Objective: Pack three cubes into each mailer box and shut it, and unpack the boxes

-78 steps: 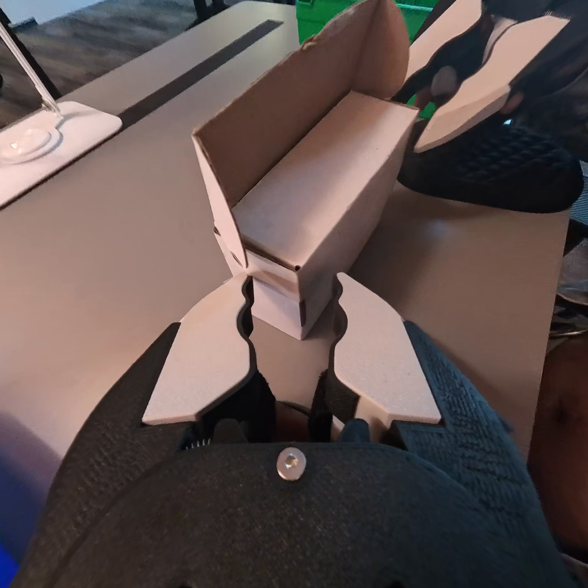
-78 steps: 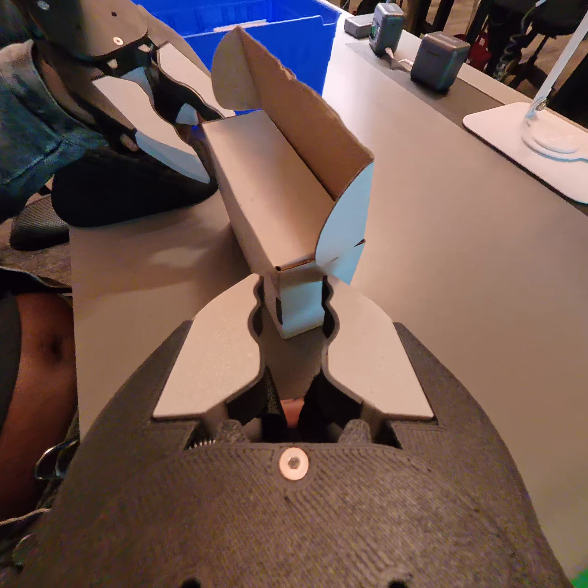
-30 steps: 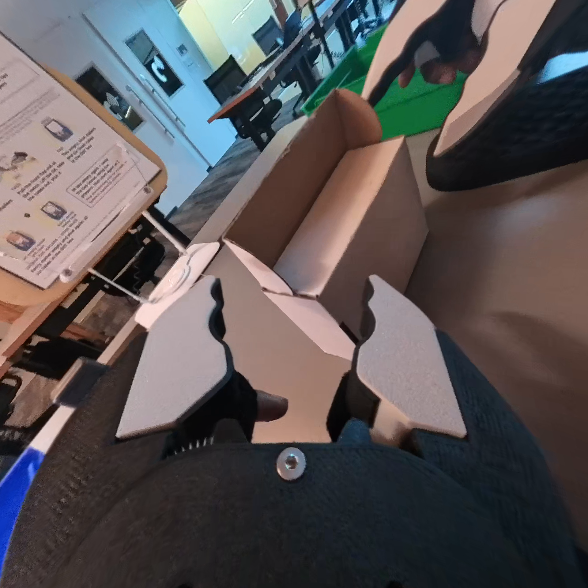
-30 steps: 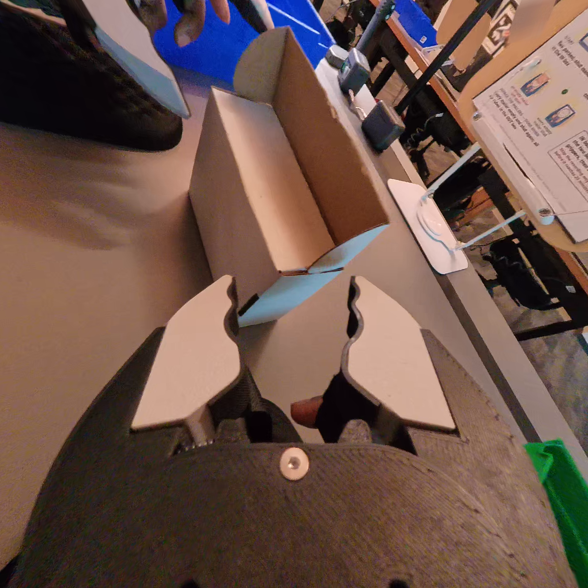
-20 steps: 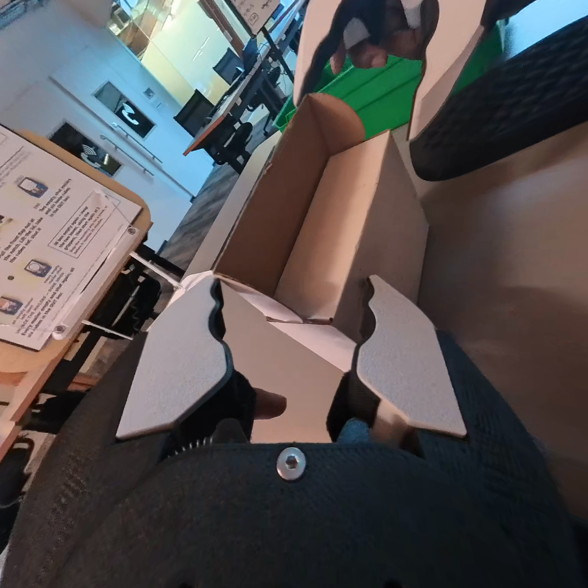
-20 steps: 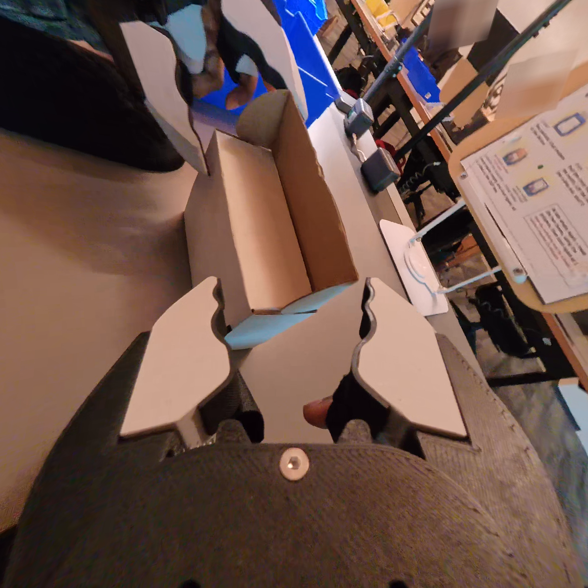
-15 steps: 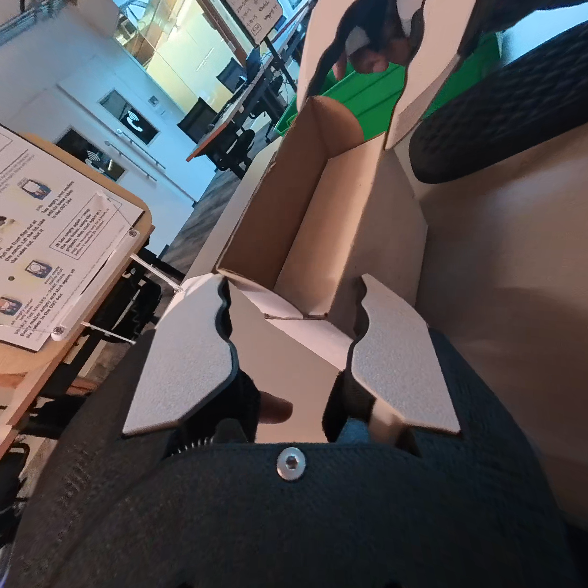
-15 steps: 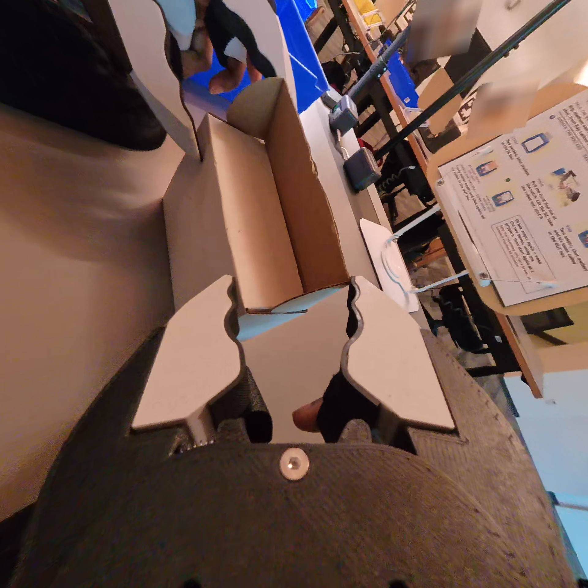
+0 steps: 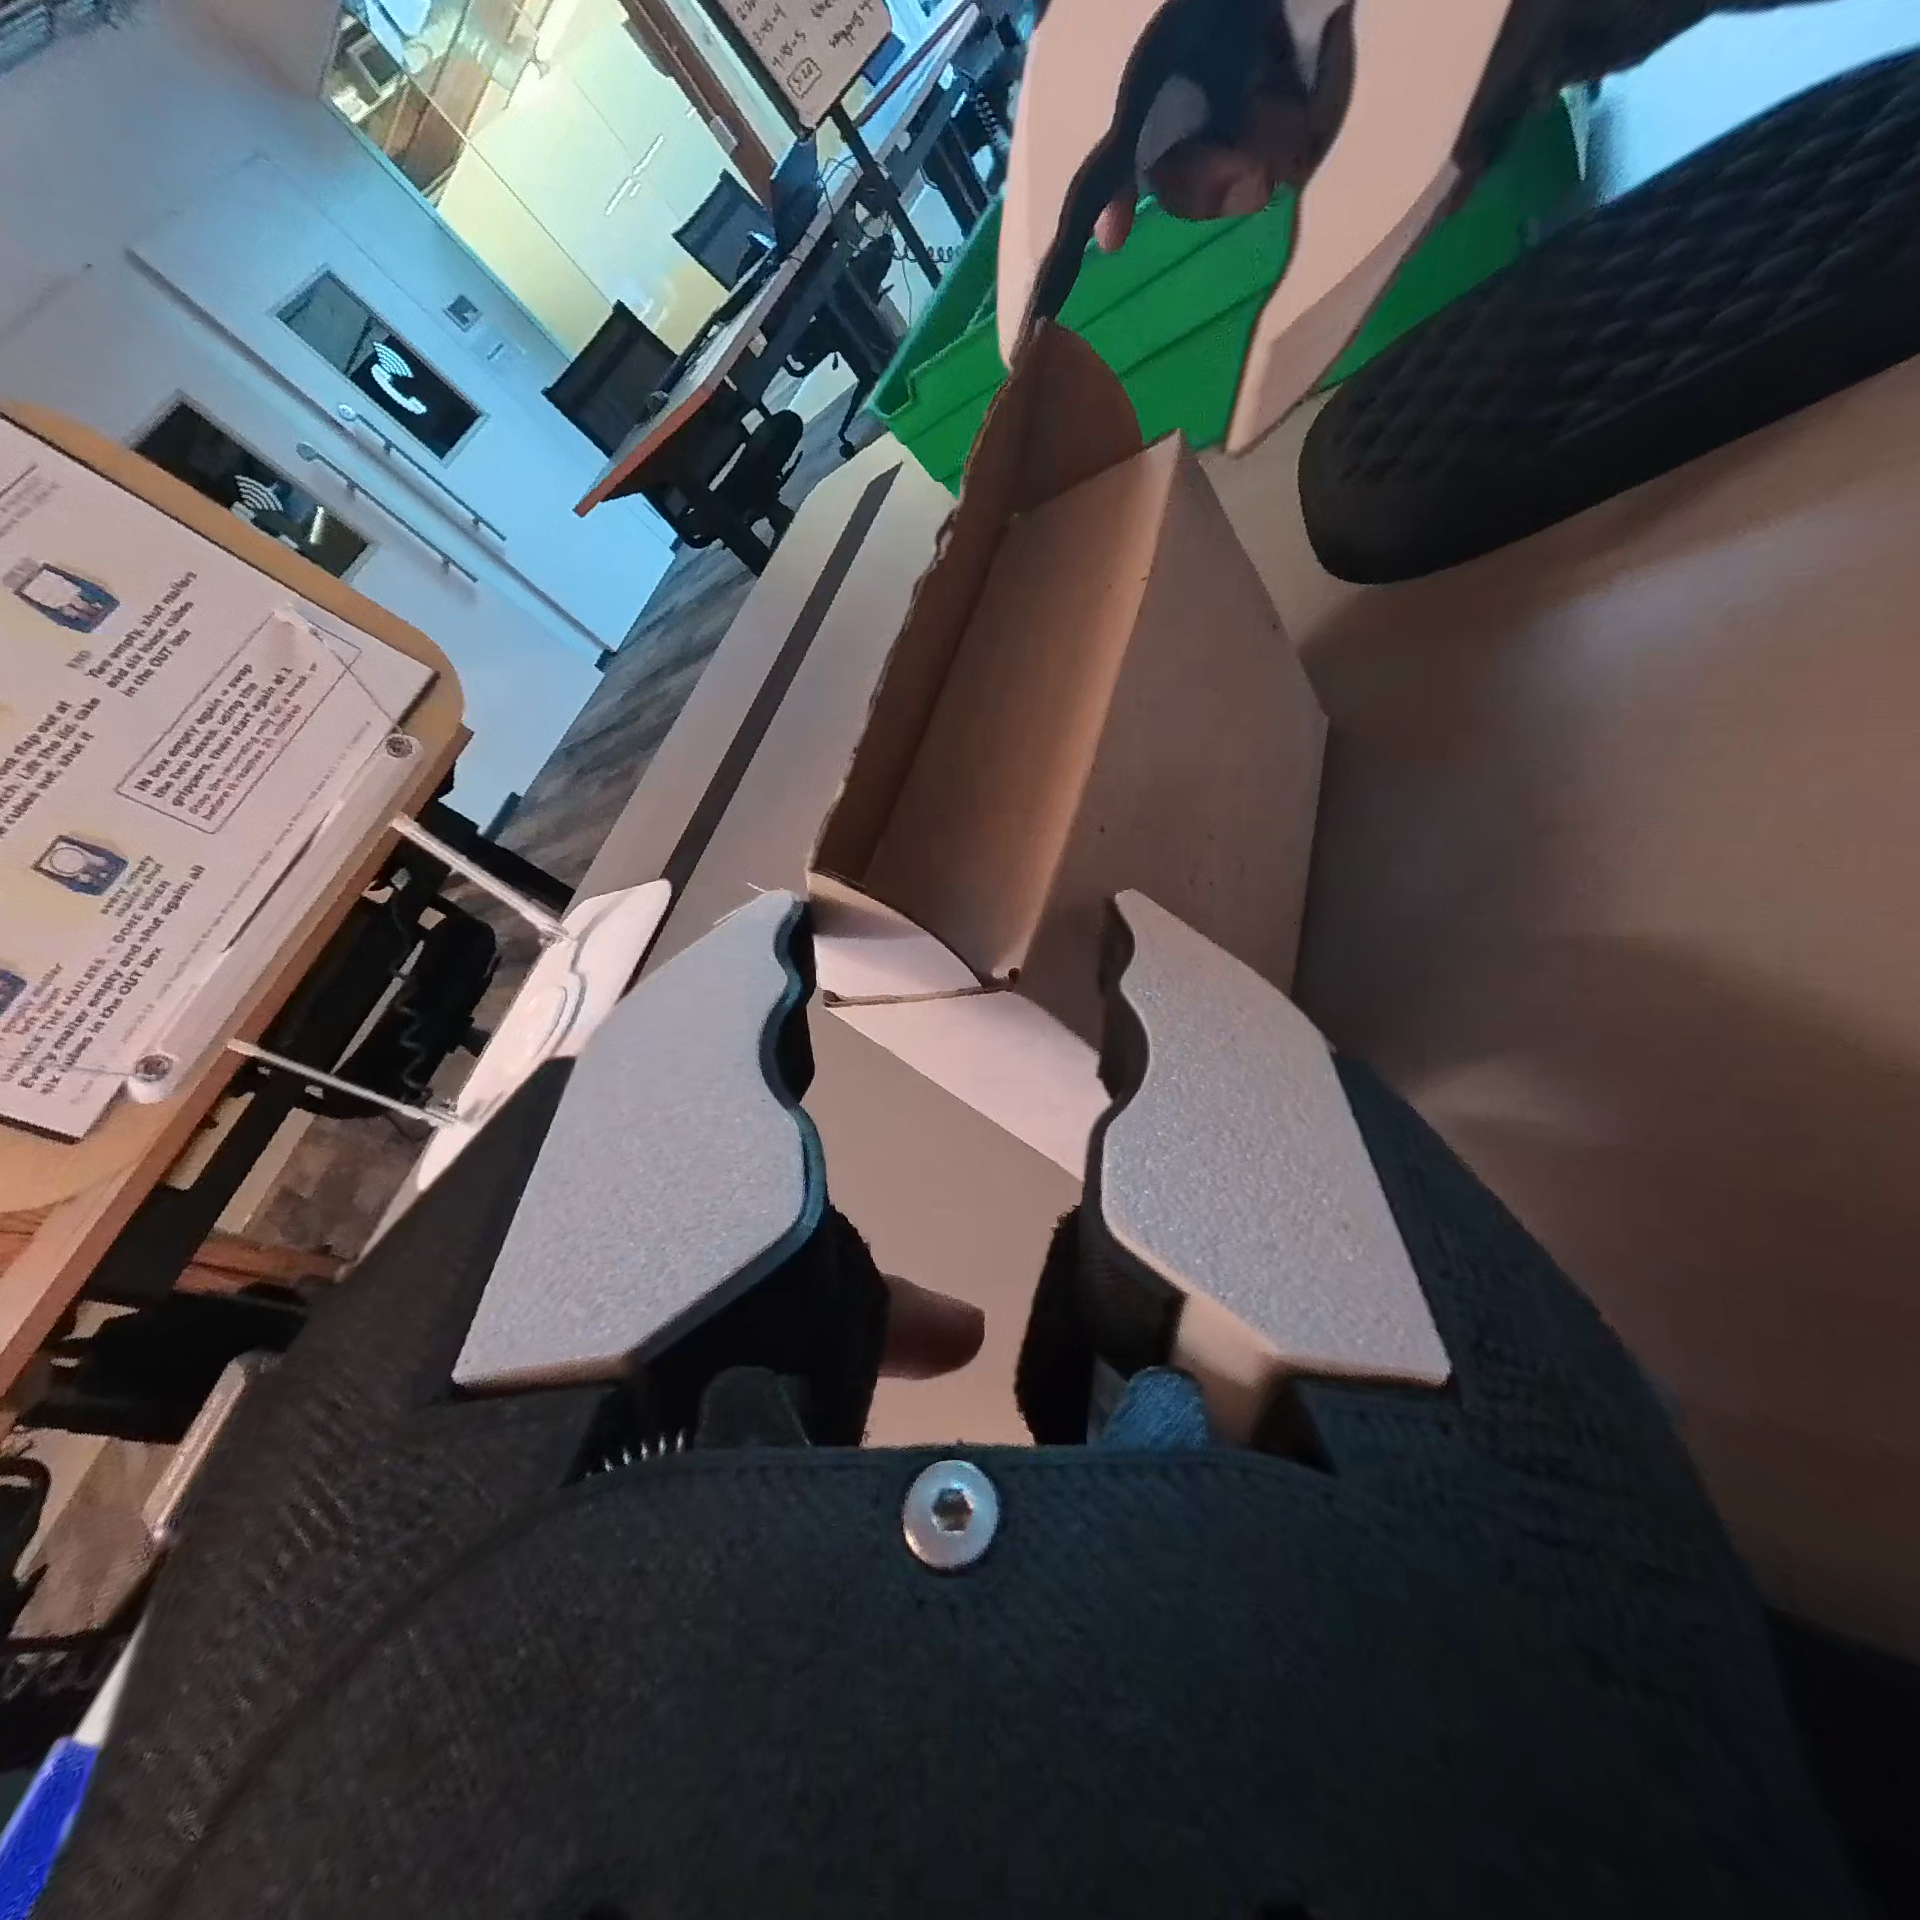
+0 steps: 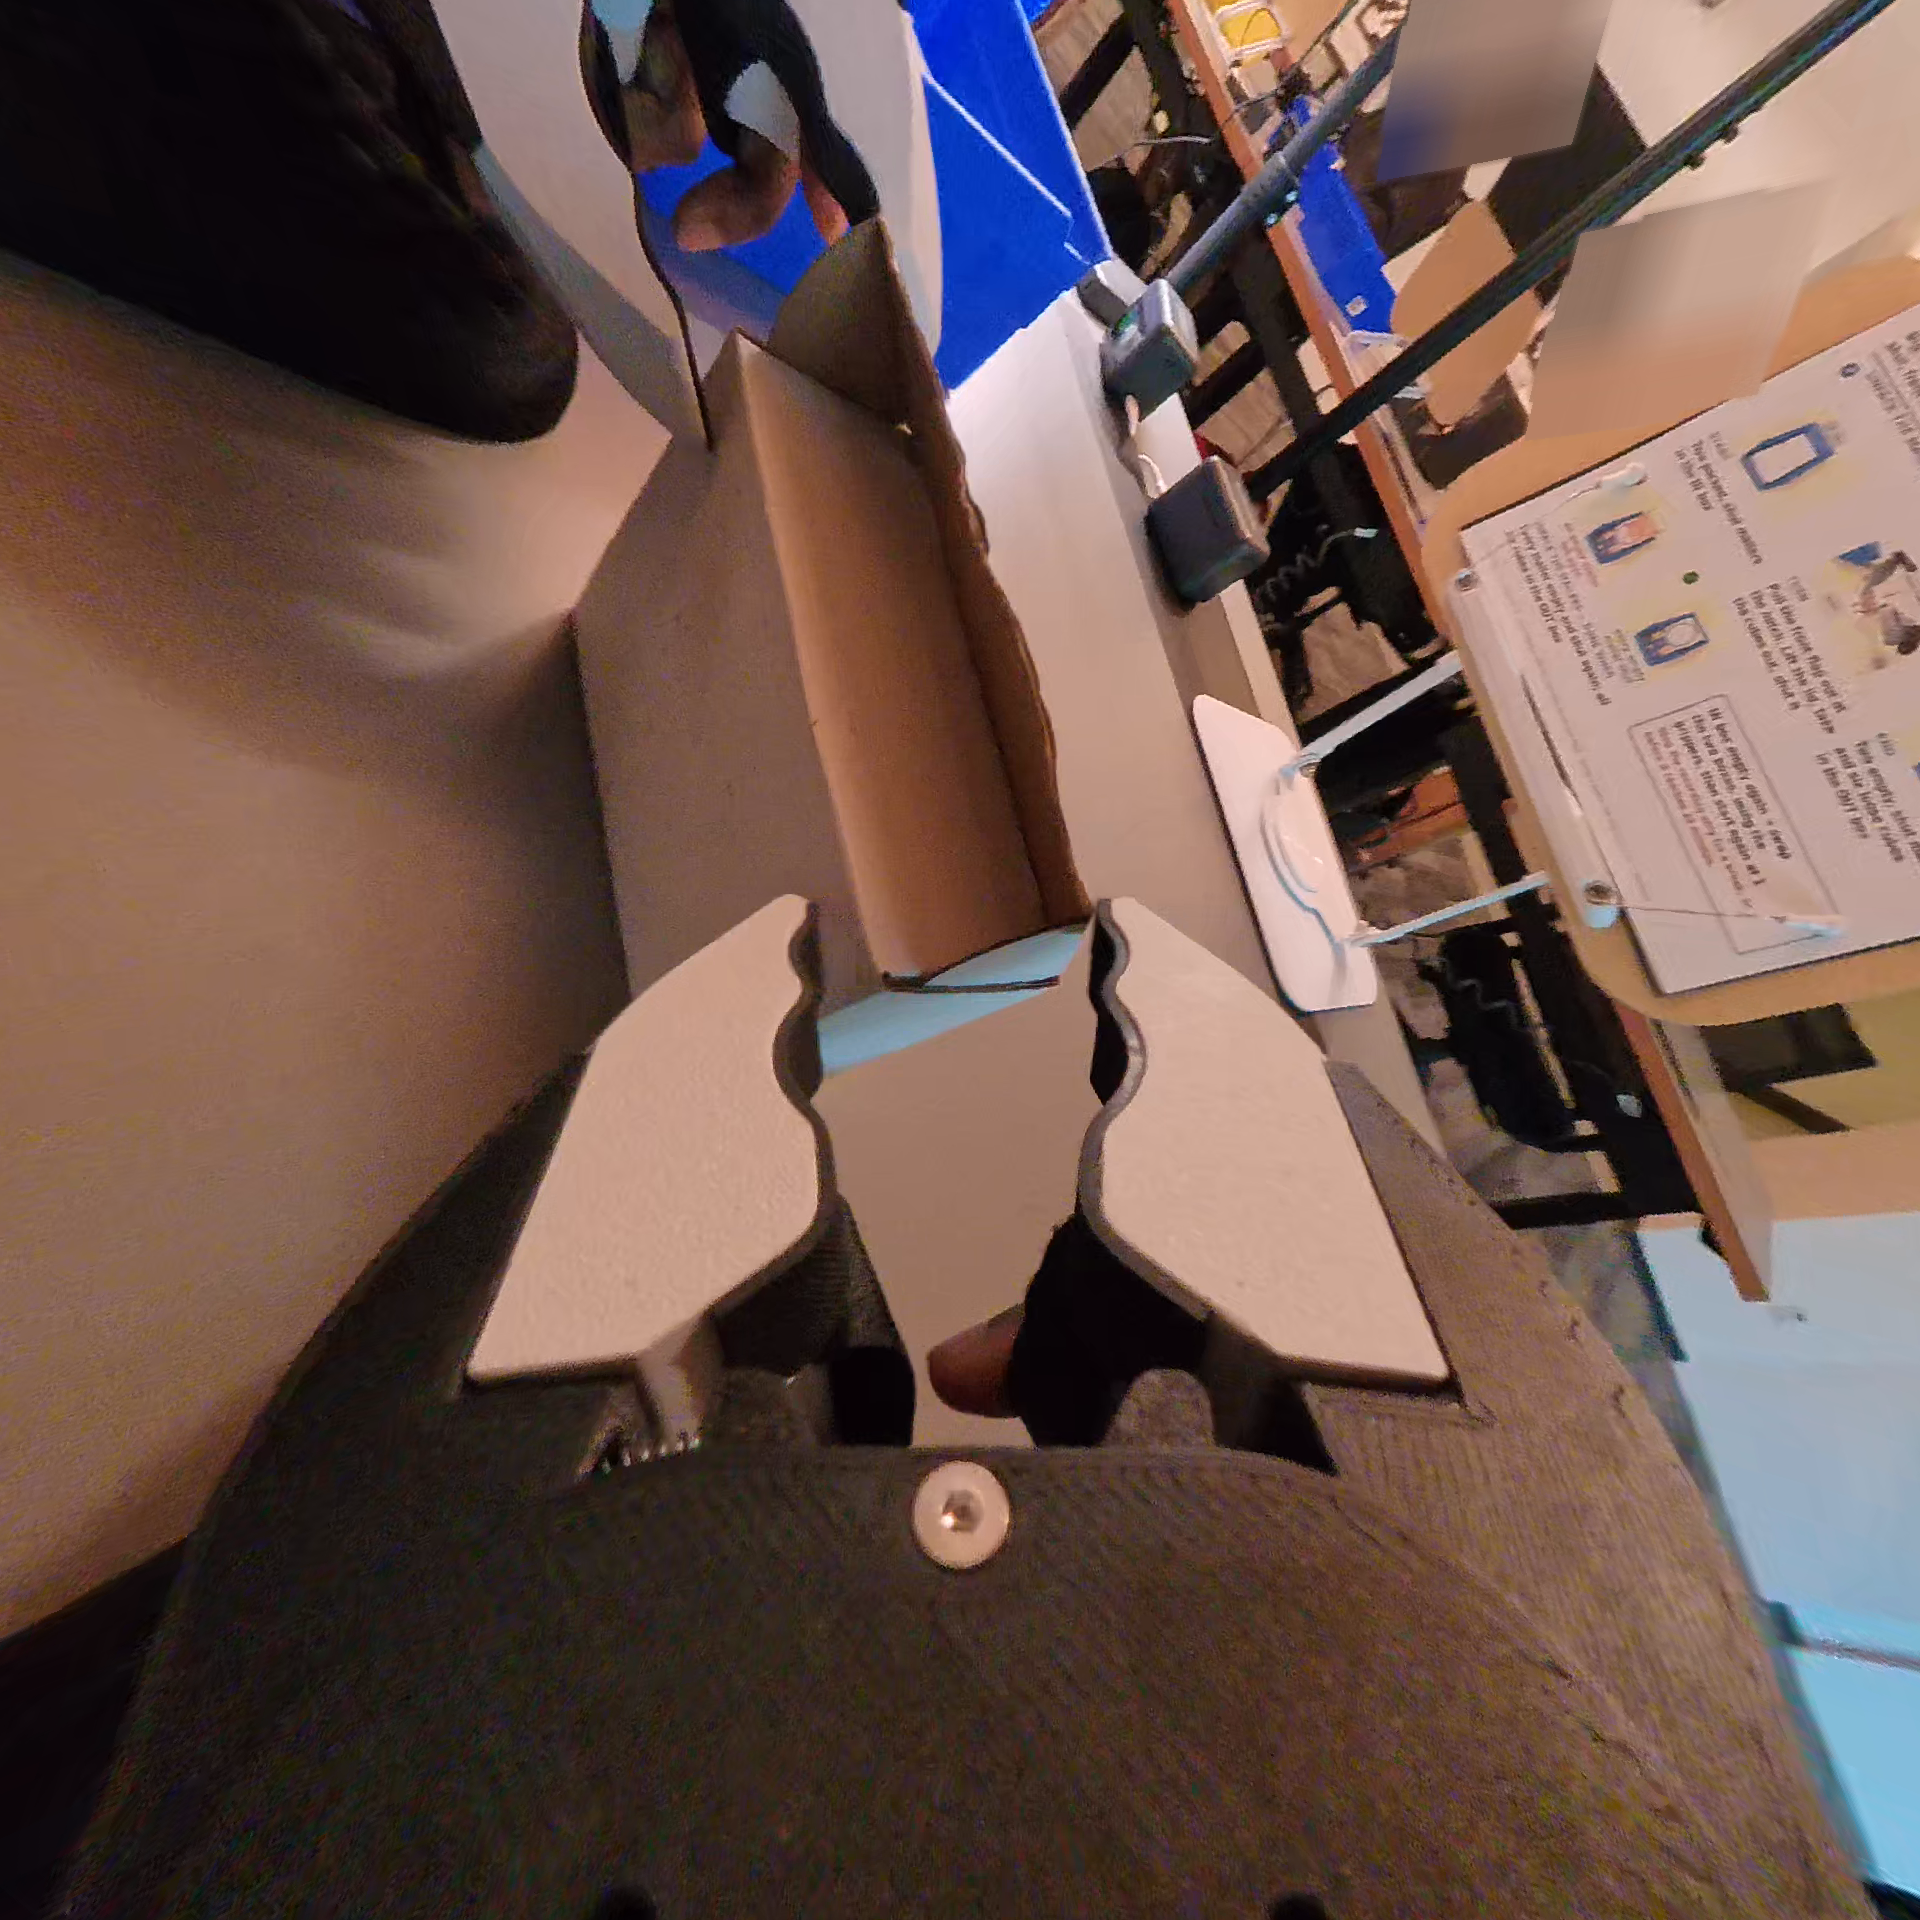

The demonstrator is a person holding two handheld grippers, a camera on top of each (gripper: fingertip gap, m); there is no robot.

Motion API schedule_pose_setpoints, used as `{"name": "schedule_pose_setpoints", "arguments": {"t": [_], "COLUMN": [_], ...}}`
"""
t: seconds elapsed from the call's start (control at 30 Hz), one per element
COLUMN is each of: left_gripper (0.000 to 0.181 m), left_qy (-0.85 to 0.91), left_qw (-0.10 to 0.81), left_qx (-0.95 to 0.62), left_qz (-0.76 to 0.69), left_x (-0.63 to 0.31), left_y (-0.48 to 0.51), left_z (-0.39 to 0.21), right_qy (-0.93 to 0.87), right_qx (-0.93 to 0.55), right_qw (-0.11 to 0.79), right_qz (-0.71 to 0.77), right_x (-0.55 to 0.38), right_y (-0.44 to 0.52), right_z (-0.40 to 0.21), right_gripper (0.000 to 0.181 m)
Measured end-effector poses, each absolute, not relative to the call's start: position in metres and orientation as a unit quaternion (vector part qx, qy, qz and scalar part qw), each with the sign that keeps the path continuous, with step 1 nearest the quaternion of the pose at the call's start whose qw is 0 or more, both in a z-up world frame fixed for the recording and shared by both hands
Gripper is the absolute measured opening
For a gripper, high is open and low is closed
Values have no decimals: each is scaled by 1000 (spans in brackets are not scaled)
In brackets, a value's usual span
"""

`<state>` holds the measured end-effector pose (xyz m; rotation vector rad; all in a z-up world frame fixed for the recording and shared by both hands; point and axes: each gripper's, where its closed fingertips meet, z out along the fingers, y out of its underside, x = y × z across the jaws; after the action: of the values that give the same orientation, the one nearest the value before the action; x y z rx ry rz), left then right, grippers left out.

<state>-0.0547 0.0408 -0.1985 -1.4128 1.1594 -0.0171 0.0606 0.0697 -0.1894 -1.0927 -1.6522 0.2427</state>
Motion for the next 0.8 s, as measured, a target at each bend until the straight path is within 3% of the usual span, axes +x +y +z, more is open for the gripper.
{"name": "schedule_pose_setpoints", "arguments": {"t": [0.07, 0.2, 0.47, 0.8], "left_gripper": [53, 47, 36, 28], "left_qy": [494, 477, 489, 467], "left_qw": [623, 629, 618, 587], "left_qx": [-607, -610, -615, -654], "left_qz": [-19, -65, -28, -95], "left_x": [-55, -52, -57, -58], "left_y": [39, 36, 36, 33], "left_z": [-192, -187, -198, -206], "right_qy": [-686, -651, -661, -599], "right_qx": [-464, -471, -480, -562], "right_qw": [542, 546, 534, 460], "right_qz": [142, 237, 220, 337], "right_x": [61, 57, 57, 59], "right_y": [65, 58, 58, 61], "right_z": [-183, -167, -185, -200], "right_gripper": [53, 41, 21, 2]}}
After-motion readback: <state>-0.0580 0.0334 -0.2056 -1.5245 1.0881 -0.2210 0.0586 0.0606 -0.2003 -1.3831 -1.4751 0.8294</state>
